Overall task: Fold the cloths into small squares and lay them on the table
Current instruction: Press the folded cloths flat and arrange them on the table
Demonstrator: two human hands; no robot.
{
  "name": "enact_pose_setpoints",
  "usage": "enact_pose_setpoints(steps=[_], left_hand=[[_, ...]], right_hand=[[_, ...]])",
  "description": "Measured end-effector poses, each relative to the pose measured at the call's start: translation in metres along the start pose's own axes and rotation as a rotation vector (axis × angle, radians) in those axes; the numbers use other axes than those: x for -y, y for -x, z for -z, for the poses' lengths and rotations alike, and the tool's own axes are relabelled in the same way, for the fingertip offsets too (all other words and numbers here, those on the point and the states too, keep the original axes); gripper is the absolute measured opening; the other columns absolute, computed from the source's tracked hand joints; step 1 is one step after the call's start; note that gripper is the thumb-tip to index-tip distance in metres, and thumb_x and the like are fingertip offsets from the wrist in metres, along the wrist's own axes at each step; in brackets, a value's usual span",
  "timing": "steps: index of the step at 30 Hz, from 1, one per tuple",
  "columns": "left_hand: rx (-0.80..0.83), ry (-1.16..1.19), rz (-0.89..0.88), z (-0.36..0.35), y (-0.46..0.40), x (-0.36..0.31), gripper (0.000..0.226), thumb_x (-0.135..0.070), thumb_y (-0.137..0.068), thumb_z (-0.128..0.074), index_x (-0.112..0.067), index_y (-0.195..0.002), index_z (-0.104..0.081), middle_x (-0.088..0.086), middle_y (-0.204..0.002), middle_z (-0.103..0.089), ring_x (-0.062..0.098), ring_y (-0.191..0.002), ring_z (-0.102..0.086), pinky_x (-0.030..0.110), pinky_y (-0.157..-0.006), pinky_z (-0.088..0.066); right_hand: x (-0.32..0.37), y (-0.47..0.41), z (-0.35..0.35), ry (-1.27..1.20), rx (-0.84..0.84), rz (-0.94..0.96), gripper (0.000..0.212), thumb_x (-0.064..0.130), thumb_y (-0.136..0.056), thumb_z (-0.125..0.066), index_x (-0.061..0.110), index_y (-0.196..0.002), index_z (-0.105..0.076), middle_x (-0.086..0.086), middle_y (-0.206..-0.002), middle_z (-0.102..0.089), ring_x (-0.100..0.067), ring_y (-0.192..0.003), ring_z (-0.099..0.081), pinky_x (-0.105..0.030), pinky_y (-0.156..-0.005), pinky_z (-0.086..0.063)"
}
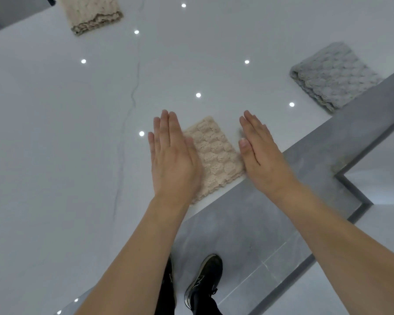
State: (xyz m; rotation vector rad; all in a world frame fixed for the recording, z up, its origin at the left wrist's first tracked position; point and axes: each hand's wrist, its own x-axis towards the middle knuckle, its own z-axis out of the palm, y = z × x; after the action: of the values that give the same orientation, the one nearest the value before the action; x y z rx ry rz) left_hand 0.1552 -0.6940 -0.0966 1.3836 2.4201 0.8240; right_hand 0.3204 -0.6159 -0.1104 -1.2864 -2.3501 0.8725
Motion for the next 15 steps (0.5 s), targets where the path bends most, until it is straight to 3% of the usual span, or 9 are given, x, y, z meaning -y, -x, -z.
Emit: enact_pose_setpoints(steps=[6, 15], left_hand=[[0.031, 0.077, -0.059, -0.026, -0.012, -0.043, 0.057, -0.029, -0.104, -0.018, -0.007, -0.155, -0.011, 0.006, -0.164, -0.006, 0.016, -0.151, 0.005, 0.030, -0.121, 0.008], [0.092, 0.079, -0.058, -0.069, -0.040, -0.087, 0.057, -0.027, -0.104, -0.024, -0.007, -0.155, -0.009, 0.006, -0.164, -0.005, 0.017, -0.151, 0.006, 0.034, -0.122, 0.006]], right_hand=[[-0.011, -0.016, 0.029, -0.098, -0.005, 0.007, 0.051, 0.029, -0.104, -0.027, 0.013, -0.152, -0.022, 0.004, -0.160, -0.013, -0.003, -0.147, -0.006, -0.031, -0.122, -0.008], [-0.061, -0.047, 0.076, -0.121, -0.018, 0.051, 0.050, 0.028, -0.103, -0.028, 0.013, -0.151, -0.025, 0.008, -0.158, -0.016, -0.005, -0.147, -0.010, -0.035, -0.121, -0.013]])
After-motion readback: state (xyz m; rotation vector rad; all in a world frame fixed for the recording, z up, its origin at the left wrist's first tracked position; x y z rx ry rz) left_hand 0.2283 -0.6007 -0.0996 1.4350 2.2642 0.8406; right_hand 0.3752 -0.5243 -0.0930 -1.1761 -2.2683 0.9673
